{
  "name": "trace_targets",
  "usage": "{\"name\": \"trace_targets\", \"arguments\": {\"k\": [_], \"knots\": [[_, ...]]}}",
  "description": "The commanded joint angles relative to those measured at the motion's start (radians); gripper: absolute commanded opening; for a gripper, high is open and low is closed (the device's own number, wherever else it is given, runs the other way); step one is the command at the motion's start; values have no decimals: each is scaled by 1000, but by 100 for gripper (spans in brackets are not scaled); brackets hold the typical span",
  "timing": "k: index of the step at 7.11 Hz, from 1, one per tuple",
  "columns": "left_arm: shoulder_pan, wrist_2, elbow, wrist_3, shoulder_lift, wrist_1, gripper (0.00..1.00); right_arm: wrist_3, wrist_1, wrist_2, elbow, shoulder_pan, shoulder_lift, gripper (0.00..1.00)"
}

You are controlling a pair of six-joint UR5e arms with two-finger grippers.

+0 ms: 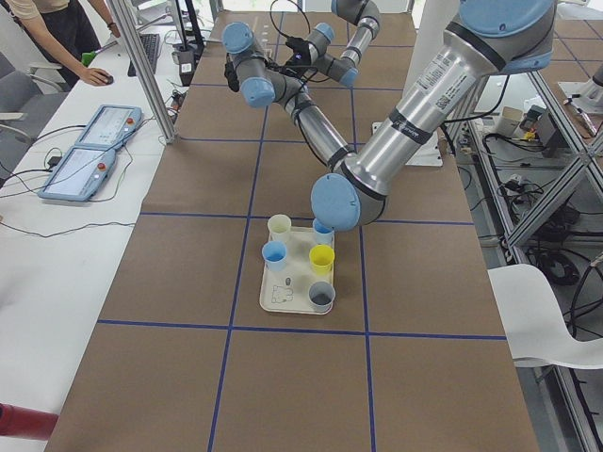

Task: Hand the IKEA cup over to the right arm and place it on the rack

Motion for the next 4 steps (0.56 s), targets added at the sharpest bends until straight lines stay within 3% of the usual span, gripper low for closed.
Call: {"name": "trace_targets", "arguments": {"k": [1,2,4], "knots": [[-34,113,-8,8,5,-31,100,1,-43,10,8,35,-32,40],[-30,276,-4,10,19,-48,100,1,-181,15,59,64,-35,40],[-25,436,-13,124,104,-45,100,-12,-592,16,232,132,-40,40]]}}
